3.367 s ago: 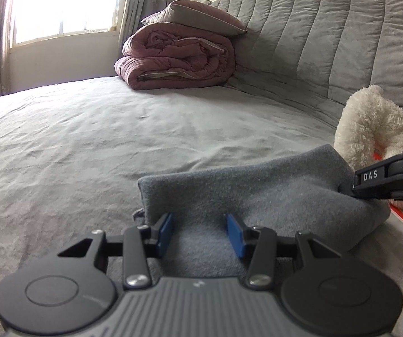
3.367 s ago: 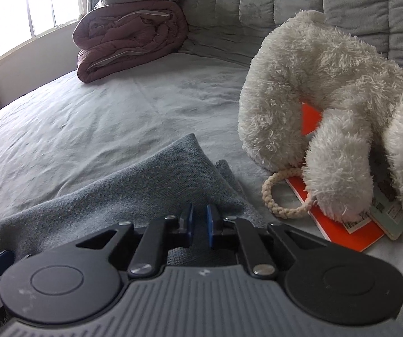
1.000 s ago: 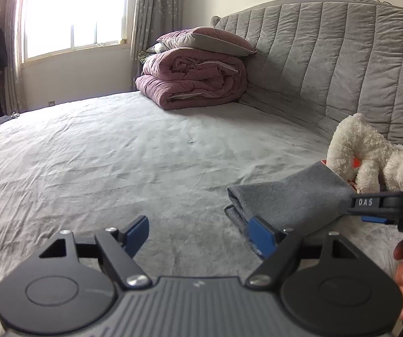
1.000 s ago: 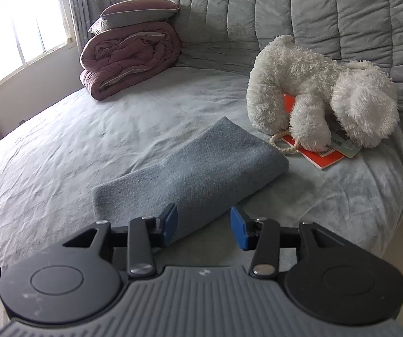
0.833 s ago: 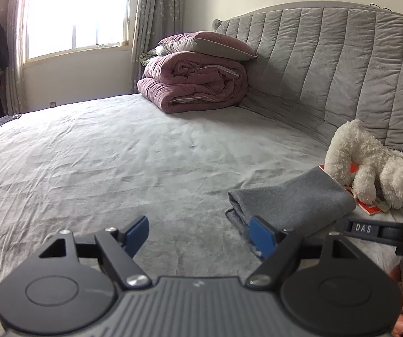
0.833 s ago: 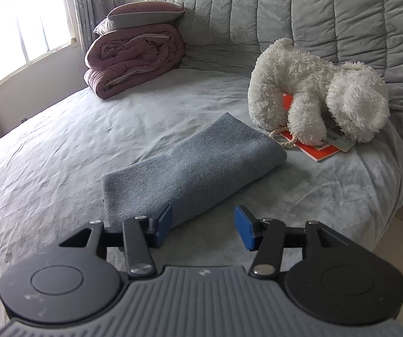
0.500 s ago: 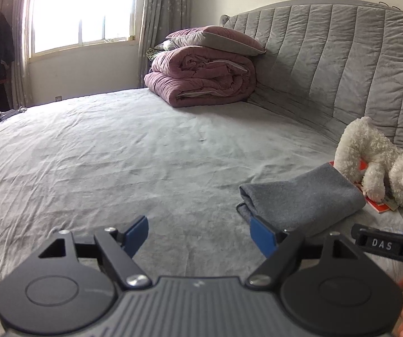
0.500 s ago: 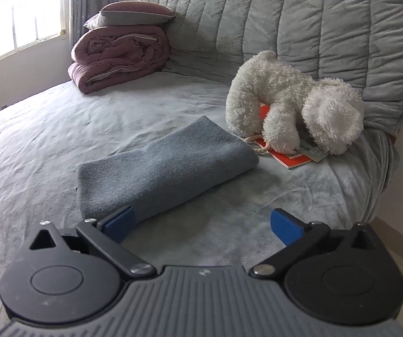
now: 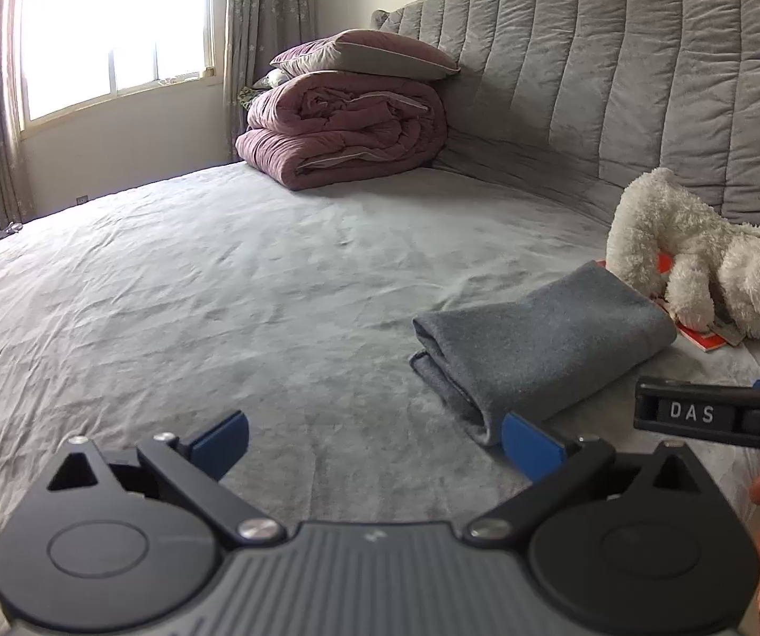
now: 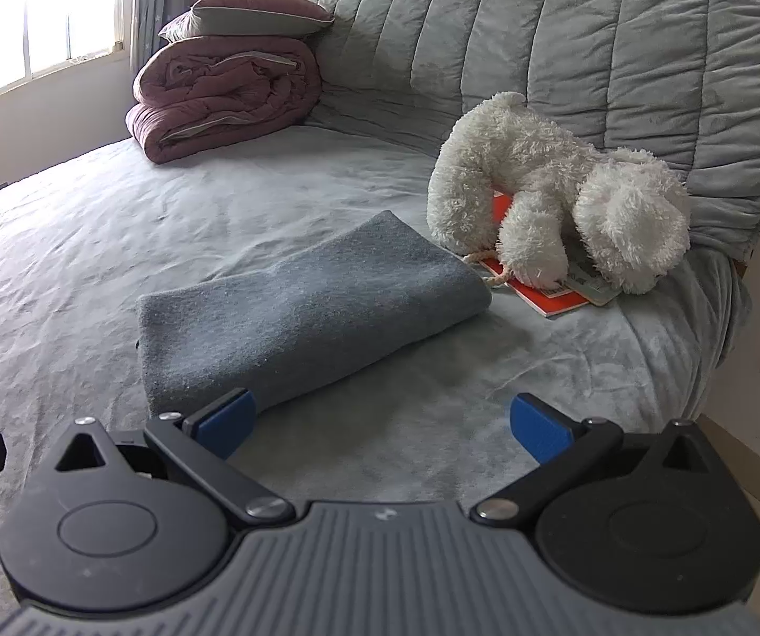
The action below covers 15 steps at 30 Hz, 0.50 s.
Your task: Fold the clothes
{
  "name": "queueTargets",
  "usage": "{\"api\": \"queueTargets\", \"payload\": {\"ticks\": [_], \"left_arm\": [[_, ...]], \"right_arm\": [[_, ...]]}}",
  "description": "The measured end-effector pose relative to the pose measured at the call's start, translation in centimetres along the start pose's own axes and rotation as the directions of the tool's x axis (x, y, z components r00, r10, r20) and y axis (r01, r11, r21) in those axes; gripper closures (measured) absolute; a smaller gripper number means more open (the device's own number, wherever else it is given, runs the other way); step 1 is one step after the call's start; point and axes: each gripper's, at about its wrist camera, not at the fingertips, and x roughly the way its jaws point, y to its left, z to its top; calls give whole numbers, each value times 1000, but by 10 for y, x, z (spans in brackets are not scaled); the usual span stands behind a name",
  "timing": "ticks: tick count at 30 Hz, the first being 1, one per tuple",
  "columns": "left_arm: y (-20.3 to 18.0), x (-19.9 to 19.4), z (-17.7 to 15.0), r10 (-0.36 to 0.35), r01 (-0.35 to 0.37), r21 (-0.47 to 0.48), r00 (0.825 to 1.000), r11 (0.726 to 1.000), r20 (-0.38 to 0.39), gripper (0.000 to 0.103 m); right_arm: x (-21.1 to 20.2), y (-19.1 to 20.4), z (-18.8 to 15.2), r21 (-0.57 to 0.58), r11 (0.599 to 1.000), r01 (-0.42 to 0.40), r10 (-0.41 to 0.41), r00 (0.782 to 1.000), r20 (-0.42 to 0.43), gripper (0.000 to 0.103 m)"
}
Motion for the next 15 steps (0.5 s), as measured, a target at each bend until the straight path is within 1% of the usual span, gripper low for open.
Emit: {"api": "queueTargets", "payload": {"ticks": [4, 10, 15], "left_arm": [[-6, 0, 1, -46, 46, 19, 998, 999, -35, 1], [-11, 0, -1, -43, 44, 23, 998, 999, -50, 1], [-11, 2, -1, -52, 53, 15, 996, 998, -77, 1]], "right_arm": [[0, -6, 0, 27, 1000, 4, -4, 1000, -4, 0], [3, -13, -1, 62, 998, -1, 2, 1000, -30, 0], [6, -13, -2, 66, 998, -6, 9, 999, -47, 0]]}}
